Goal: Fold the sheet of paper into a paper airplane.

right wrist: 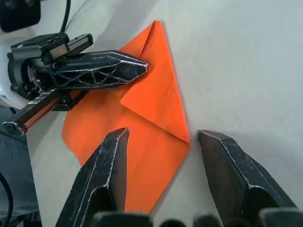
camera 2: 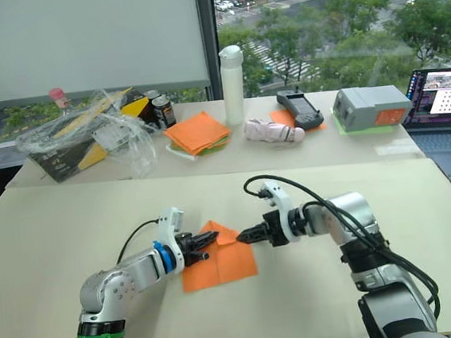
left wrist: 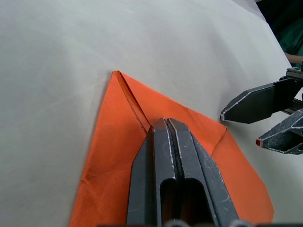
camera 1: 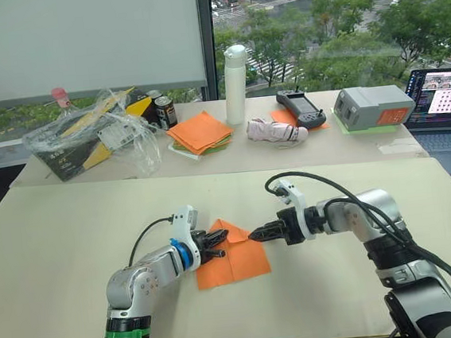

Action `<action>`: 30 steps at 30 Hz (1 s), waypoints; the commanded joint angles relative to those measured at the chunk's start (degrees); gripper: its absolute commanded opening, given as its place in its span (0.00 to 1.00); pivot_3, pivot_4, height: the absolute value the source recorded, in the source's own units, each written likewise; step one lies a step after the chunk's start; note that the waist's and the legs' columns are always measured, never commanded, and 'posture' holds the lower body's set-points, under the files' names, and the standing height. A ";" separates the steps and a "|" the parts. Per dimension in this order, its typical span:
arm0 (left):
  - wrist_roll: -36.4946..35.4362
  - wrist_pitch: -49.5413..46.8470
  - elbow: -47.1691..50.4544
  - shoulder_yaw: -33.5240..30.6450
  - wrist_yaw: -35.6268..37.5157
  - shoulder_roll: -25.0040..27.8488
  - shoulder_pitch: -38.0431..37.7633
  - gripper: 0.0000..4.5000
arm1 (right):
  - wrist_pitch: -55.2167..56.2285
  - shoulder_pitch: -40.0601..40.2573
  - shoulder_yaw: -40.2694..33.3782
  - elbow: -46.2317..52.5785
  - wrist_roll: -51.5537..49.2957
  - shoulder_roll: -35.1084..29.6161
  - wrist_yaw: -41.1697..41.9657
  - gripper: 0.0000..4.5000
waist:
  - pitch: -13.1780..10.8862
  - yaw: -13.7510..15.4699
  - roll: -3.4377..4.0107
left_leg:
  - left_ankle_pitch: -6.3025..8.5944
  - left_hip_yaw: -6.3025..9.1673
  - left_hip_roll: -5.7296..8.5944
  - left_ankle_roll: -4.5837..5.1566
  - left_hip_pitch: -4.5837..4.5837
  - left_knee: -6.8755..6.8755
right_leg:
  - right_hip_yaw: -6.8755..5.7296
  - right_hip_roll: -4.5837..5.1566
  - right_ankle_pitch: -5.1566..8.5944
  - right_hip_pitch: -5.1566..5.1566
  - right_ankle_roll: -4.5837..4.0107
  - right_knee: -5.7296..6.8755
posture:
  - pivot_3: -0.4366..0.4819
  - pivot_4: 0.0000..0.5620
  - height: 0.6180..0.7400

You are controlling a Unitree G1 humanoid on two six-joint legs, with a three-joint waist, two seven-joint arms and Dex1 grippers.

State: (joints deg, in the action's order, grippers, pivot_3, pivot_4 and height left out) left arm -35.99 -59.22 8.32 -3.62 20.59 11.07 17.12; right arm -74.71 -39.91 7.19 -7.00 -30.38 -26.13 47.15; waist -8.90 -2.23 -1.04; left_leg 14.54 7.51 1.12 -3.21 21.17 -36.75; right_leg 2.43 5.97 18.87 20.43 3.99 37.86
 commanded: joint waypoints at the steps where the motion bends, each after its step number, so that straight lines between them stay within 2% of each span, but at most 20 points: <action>1: 1.26 -2.19 -2.06 1.13 -1.29 0.31 -2.04 0.00 | -2.39 -1.75 -2.68 -1.37 -1.34 1.09 -1.55 0.57 | 0.00 -0.01 0.00 | 0.00 0.00 0.00 0.00 0.00 0.00 | 0.00 0.00 0.00 0.00 0.00 0.00 | 0.48 0.27 1.00; 30: 1.17 -2.30 -1.64 0.72 -1.61 0.34 -2.34 0.00 | -11.51 -5.50 -8.45 -7.13 -4.02 6.52 -6.07 0.57 | 0.00 -0.24 0.01 | 0.00 0.00 0.00 0.01 0.00 0.00 | 0.00 0.00 0.00 0.02 0.00 0.04 | 0.48 0.27 1.00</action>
State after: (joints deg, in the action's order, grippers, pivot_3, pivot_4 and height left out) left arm -36.05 -59.23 9.07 -4.06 20.23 11.12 16.89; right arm -85.48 -44.12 -0.30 -14.27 -32.88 -19.94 41.08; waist -8.90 -2.47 -1.03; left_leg 14.55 7.51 1.12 -3.20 21.17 -36.75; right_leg 2.43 5.96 18.87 20.45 3.99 37.89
